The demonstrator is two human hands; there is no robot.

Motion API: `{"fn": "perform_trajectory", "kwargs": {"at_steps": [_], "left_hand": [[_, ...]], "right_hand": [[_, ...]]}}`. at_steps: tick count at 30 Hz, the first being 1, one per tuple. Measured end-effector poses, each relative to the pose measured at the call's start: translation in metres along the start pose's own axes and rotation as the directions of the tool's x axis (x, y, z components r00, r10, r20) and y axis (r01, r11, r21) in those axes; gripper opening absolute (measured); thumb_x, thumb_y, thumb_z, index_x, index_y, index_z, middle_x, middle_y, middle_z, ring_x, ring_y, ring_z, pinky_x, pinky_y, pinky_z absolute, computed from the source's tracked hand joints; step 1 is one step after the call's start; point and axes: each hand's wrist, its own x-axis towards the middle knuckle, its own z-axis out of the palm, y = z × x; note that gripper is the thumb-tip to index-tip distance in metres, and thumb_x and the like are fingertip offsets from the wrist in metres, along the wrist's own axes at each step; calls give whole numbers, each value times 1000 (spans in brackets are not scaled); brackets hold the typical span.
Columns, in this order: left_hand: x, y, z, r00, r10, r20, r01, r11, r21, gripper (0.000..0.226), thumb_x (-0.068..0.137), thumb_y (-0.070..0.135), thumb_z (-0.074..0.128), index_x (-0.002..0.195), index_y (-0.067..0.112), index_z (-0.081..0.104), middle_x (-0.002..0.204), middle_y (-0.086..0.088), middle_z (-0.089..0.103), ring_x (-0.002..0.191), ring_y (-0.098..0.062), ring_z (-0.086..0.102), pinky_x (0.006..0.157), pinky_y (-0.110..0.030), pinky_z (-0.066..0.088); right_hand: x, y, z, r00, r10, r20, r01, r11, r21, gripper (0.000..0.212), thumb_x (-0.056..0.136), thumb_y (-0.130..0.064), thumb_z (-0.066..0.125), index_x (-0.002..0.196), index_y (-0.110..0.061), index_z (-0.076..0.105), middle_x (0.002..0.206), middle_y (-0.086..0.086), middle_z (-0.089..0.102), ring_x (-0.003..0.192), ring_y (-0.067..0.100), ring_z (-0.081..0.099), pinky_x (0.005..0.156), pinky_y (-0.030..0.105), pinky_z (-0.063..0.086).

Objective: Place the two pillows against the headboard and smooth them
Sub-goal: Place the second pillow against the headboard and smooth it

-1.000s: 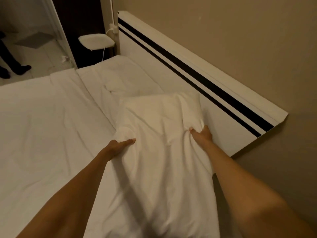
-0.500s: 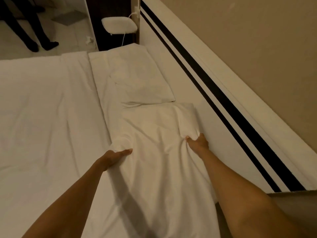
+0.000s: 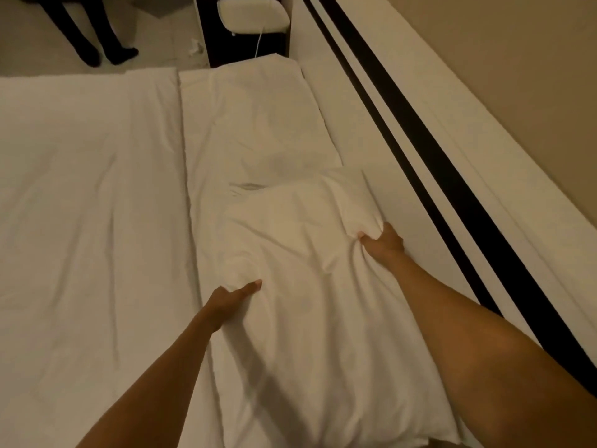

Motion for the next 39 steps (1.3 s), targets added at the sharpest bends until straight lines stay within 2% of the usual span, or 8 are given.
{"fn": "perform_trajectory", "kwargs": {"at_steps": [6,10,15,19,25,29,34,39], "left_hand": [[72,0,24,998,53,-20,-54,997,-61,87,69,51,80,138,8,48,134,-11,56,119,-31,54,101,-40,45],[108,-15,30,997,80,-8,-80,996,-28,81,69,49,80,134,8,53,129,-10,60,114,-29,56,100,-40,46],[164,-53,30,984,175,-32,-171,979,107,127,33,81,75,137,12,48,131,-6,61,119,-30,58,101,-45,48],[155,-55,38,980,195,-38,-188,974,128,114,51,75,72,138,6,44,135,-10,57,123,-32,55,105,-44,44],[150,-64,47,963,254,-85,-241,960,139,95,75,51,73,144,1,32,145,-16,46,133,-35,46,109,-41,37],[139,-57,50,930,340,-136,-301,921,246,104,83,47,67,153,1,5,158,-21,17,144,-38,23,116,-45,26],[138,-26,53,703,711,-19,-544,556,629,84,93,48,53,154,5,14,160,-20,14,149,-32,13,120,-42,18],[161,32,86,544,757,362,-646,103,756,69,99,50,31,155,13,13,163,-8,6,151,-24,6,122,-41,12]], "right_hand": [[67,1,22,999,-42,-24,42,999,10,80,81,-49,67,146,-15,35,141,14,49,127,35,49,107,43,41],[94,31,49,997,-29,-75,26,999,-40,83,71,-60,64,138,-17,42,133,13,56,117,35,57,98,45,48],[99,77,78,988,-13,-157,-2,996,-94,55,92,-24,58,141,-9,39,136,19,52,122,37,53,93,36,44],[90,113,101,984,-6,-178,-14,993,-114,58,101,-32,36,152,-9,20,156,18,28,143,33,29,117,40,24],[82,129,107,975,7,-220,-53,978,-203,60,102,-38,22,154,-9,13,160,14,19,147,29,19,121,39,12],[67,126,108,952,-54,-302,-27,966,-258,63,100,-44,23,153,-9,20,156,19,26,144,34,24,119,44,16],[41,102,119,937,-72,-342,-29,959,-282,58,102,-43,23,154,-17,18,161,13,15,149,28,13,120,47,9],[5,100,148,912,-26,-410,-75,971,-228,56,103,-40,20,154,-17,17,163,10,9,150,24,5,120,45,3]]}}
